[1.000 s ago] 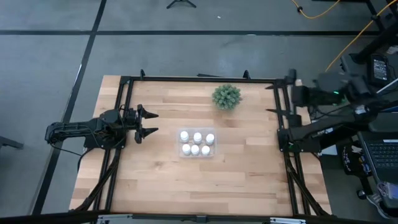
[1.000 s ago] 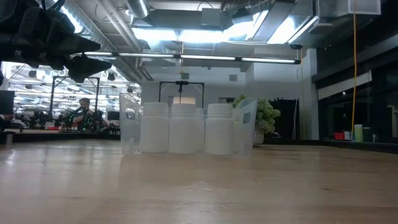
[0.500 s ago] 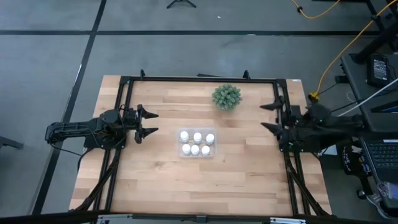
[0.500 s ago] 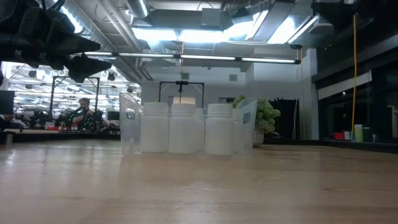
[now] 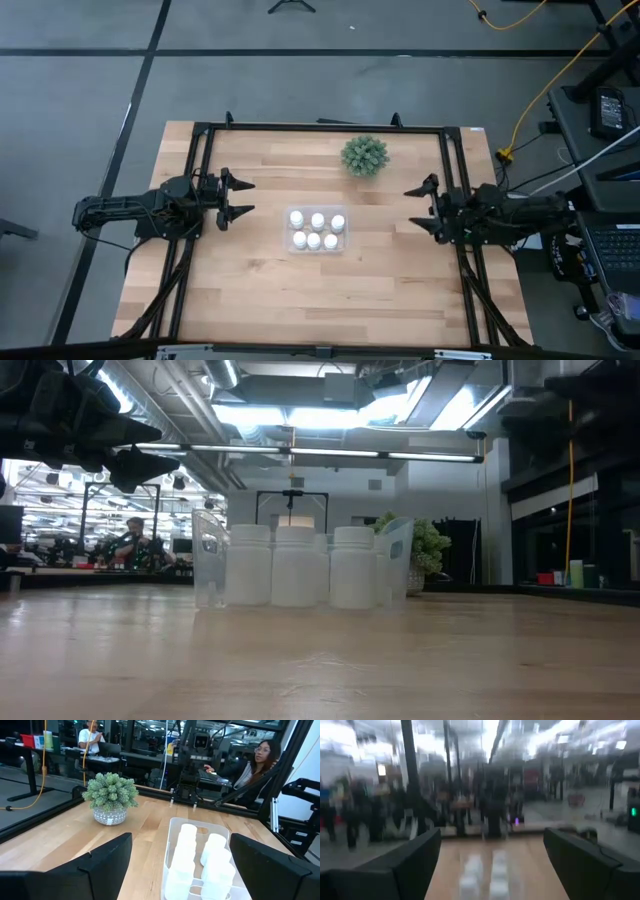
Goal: Pick and place pill bottles into a basket
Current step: Return to Home Position
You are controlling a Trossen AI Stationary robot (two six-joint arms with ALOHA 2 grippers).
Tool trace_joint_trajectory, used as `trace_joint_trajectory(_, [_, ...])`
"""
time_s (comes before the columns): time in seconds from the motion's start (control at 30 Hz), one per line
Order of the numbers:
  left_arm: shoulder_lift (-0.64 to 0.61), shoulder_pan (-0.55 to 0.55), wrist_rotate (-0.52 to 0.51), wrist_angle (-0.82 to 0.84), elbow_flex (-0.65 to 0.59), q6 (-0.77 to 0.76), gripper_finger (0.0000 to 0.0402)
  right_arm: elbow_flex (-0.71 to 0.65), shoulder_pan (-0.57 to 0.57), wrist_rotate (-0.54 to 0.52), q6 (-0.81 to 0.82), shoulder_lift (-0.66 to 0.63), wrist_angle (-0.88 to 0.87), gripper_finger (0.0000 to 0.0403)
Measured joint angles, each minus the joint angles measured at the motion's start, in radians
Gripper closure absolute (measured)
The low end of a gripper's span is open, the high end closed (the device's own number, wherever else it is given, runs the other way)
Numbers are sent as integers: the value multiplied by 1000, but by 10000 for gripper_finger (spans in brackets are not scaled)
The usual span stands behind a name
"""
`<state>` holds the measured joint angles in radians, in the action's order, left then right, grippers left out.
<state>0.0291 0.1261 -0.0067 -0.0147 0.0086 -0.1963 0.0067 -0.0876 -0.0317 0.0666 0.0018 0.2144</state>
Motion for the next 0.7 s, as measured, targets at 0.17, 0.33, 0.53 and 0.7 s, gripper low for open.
trace_joint_trajectory(0.17, [0, 0, 0, -1, 0, 0, 74, 0, 23, -6, -22, 0, -135, 49])
trace_joint_trajectory(0.33, [0, 0, 0, -2, 0, 0, 74, 0, 57, -85, -59, 0, -147, 49])
trace_joint_trajectory(0.53, [0, 0, 0, -2, 0, 0, 73, 0, 100, -109, -20, 0, -138, 49])
trace_joint_trajectory(0.7, [0, 0, 0, -2, 0, 0, 75, 0, 110, -109, 67, 0, -137, 49])
